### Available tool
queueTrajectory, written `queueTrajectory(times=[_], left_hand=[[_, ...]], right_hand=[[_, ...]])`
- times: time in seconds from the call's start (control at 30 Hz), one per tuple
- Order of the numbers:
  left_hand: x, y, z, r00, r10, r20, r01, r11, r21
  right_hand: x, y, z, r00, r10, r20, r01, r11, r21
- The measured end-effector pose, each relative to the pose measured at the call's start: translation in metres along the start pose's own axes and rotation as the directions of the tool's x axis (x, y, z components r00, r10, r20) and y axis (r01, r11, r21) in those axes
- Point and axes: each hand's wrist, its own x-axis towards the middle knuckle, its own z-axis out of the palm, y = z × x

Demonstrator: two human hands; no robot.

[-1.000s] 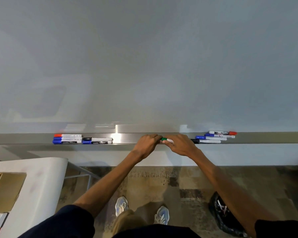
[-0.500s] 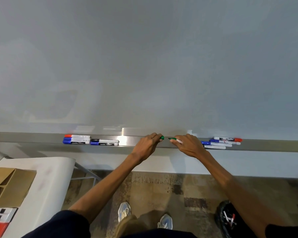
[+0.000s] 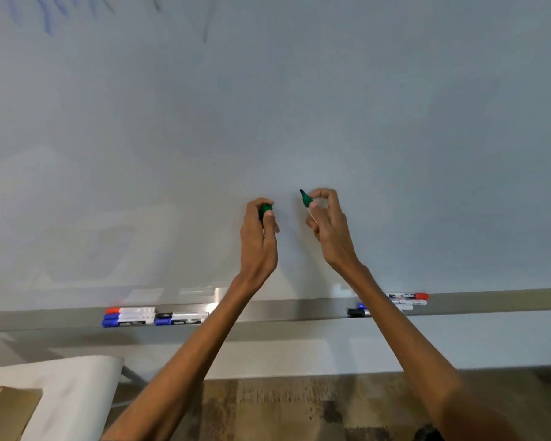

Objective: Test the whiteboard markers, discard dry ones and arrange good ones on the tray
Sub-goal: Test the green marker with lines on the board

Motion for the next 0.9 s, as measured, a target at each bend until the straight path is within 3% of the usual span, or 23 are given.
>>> queueTrajectory(times=[0.17, 0.37, 0.53, 0.7, 0.9], left_hand=[[0.039, 0.049, 0.001, 0.996, 0.036, -0.076, -0.037, 0.999, -0.002], [0.084, 0.092, -0.008, 0.952, 0.273, -0.136, -0.274, 0.962, 0.009], [0.120, 0.127, -0.016, 0.851, 0.472, -0.229, -0.409, 0.871, 0.273], [0.145, 0.162, -0.018, 0.762, 0.620, -0.186, -0.520, 0.758, 0.393], [0.158, 0.159, -0.002, 0.765, 0.636, -0.097, -0.492, 0.676, 0.548]], right_hand=[[0.027, -0.060, 0.001, 0.993, -0.116, -0.009, 0.117, 0.988, 0.100], [0.055, -0.116, -0.003, 0.937, -0.313, -0.154, 0.335, 0.930, 0.148], [0.078, -0.163, -0.020, 0.904, -0.377, -0.202, 0.425, 0.847, 0.320], [0.095, -0.202, -0.040, 0.863, -0.463, -0.203, 0.505, 0.779, 0.372], [0.100, -0.216, -0.047, 0.795, -0.526, -0.302, 0.599, 0.758, 0.256]])
